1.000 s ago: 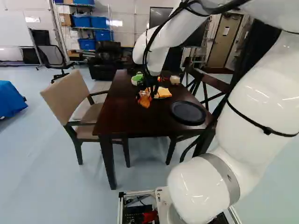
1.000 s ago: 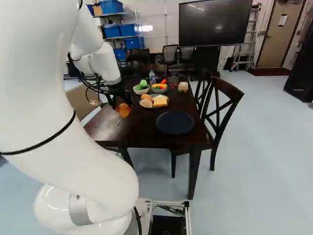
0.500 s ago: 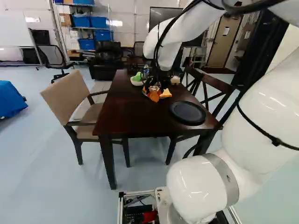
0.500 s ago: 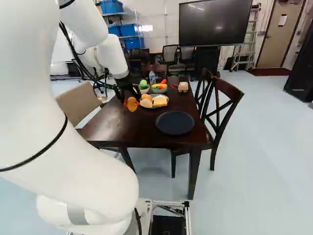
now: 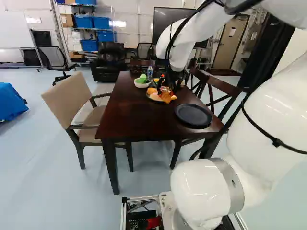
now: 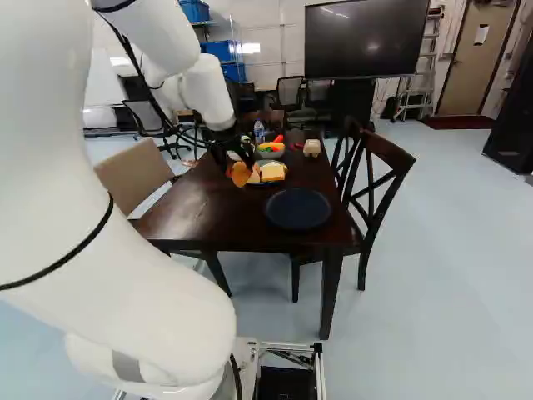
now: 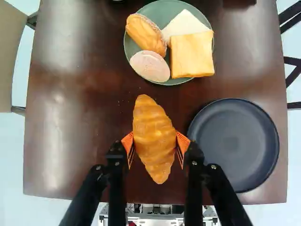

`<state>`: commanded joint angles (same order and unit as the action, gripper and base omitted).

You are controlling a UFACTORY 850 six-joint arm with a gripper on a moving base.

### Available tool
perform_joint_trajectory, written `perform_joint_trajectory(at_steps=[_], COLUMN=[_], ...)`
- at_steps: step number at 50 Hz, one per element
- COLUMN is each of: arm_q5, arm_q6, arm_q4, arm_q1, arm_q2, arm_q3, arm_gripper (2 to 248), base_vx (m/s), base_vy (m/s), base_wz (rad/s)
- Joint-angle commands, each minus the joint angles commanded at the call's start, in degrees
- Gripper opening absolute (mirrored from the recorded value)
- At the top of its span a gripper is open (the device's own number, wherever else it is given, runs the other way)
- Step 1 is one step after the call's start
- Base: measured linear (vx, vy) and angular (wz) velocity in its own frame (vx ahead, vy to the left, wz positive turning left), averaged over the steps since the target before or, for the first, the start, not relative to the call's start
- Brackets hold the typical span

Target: Move the croissant to the empty plate

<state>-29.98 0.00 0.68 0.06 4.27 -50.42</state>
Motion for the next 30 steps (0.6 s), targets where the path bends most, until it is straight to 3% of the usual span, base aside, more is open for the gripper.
perform_joint_trajectory(at_steps=[30], arm_q5=[0.0], arm_q6=[0.0], arm_q4=[0.0], arm_q1=[-6.8], arm_q2=[-1.2], arm_q3=[-1.2], arm_gripper=[129], base_vx=[0.0], base_vy=[0.0], base_wz=[0.0])
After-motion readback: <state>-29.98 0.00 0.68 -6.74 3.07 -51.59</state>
